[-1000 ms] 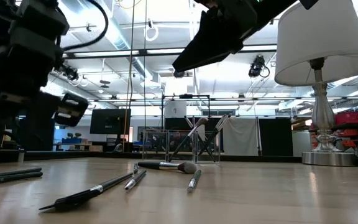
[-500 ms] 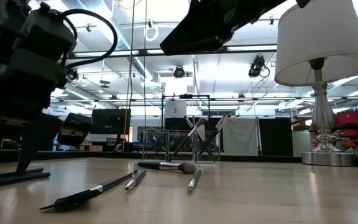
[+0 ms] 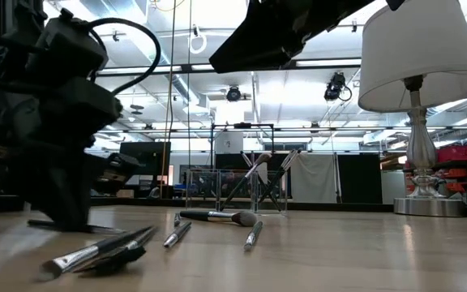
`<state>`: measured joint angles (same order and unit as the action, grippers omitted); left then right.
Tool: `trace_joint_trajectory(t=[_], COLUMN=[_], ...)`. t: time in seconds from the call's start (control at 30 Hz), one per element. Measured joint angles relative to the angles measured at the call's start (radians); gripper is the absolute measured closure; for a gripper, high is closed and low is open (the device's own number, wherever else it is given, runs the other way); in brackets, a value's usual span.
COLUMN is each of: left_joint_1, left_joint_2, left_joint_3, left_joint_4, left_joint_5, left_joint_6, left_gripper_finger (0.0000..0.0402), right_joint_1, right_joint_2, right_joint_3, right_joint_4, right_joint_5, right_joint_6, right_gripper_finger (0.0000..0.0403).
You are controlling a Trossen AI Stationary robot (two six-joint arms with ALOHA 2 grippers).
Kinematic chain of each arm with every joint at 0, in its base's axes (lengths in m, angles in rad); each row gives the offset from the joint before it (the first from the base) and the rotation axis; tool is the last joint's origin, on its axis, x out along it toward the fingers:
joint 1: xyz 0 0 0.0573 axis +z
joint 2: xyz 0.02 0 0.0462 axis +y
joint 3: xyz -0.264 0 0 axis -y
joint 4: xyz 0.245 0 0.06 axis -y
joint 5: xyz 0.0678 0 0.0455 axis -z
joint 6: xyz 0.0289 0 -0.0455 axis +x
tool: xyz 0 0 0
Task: Put items in baskets/containers
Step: Put the black eyeshadow brush into the transparent organizer
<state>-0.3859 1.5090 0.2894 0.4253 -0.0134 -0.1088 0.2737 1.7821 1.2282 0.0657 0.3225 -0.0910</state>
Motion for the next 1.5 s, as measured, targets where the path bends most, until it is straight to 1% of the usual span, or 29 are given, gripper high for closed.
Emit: trace_joint_trajectory(t=[0.1, 0.23, 0.33, 0.43, 0.57, 0.7, 0.77, 0.83, 0.9, 1.0, 1.17, 1.27, 1.33, 1.4, 1.5], left_joint_1=[0.0, -0.001, -0.001, -0.001, 0.0, 0.004, 0.005, 0.005, 0.005, 0.005, 0.006, 0.006, 0.005, 0.004, 0.003], left_joint_2=[0.073, 0.157, 0.174, 0.174, 0.175, 0.176, 0.176, 0.181, 0.194, 0.234, 0.261, 0.265, 0.266, 0.268, 0.269], left_joint_3=[0.001, -0.001, -0.002, -0.002, -0.003, -0.004, -0.004, -0.003, -0.003, 0.0, 0.002, -0.001, -0.002, -0.002, -0.002], left_joint_4=[0.103, 0.251, 0.287, 0.287, 0.296, 0.324, 0.325, 0.32, 0.33, 0.362, 0.392, 0.411, 0.418, 0.421, 0.425], left_joint_5=[-0.06, -0.1, -0.126, -0.142, -0.15, -0.16, -0.16, -0.16, -0.166, -0.174, -0.176, -0.17, -0.18, -0.206, -0.223], left_joint_6=[-0.039, -0.045, -0.044, -0.052, -0.067, -0.028, -0.015, -0.027, -0.062, -0.09, -0.098, -0.1, -0.1, -0.1, -0.094], left_gripper_finger=[0.0369, 0.0367, 0.0356, 0.0329, 0.0277, 0.0232, 0.0218, 0.0214, 0.0219, 0.025, 0.0331, 0.0381, 0.0387, 0.0382, 0.0379], right_joint_1=[0.0, 0.0, 0.0, -0.001, -0.001, -0.002, -0.002, -0.004, -0.007, -0.015, -0.033, -0.039, -0.045, -0.05, -0.057], right_joint_2=[0.0, 0.0, 0.0, 0.0, 0.0, 0.0, -0.001, 0.0, 0.007, 0.054, 0.179, 0.244, 0.27, 0.295, 0.309], right_joint_3=[0.0, -0.023, -0.052, -0.1, -0.16, -0.175, -0.175, -0.175, -0.175, -0.175, -0.175, -0.176, -0.176, -0.176, -0.177], right_joint_4=[-0.002, 0.012, 0.023, 0.057, 0.155, 0.249, 0.275, 0.293, 0.291, 0.29, 0.388, 0.44, 0.449, 0.447, 0.443], right_joint_5=[0.0, 0.0, 0.0, 0.0, 0.0, 0.0, 0.0, -0.002, -0.015, -0.036, -0.097, -0.106, -0.108, -0.116, -0.169], right_joint_6=[0.0, -0.009, -0.027, -0.031, -0.034, -0.047, -0.044, -0.011, 0.02, 0.062, 0.126, 0.146, 0.172, 0.225, 0.257], right_gripper_finger=[0.0282, 0.0282, 0.0282, 0.0282, 0.0282, 0.0282, 0.0282, 0.0282, 0.0282, 0.0282, 0.0282, 0.0282, 0.0282, 0.0282, 0.0281])
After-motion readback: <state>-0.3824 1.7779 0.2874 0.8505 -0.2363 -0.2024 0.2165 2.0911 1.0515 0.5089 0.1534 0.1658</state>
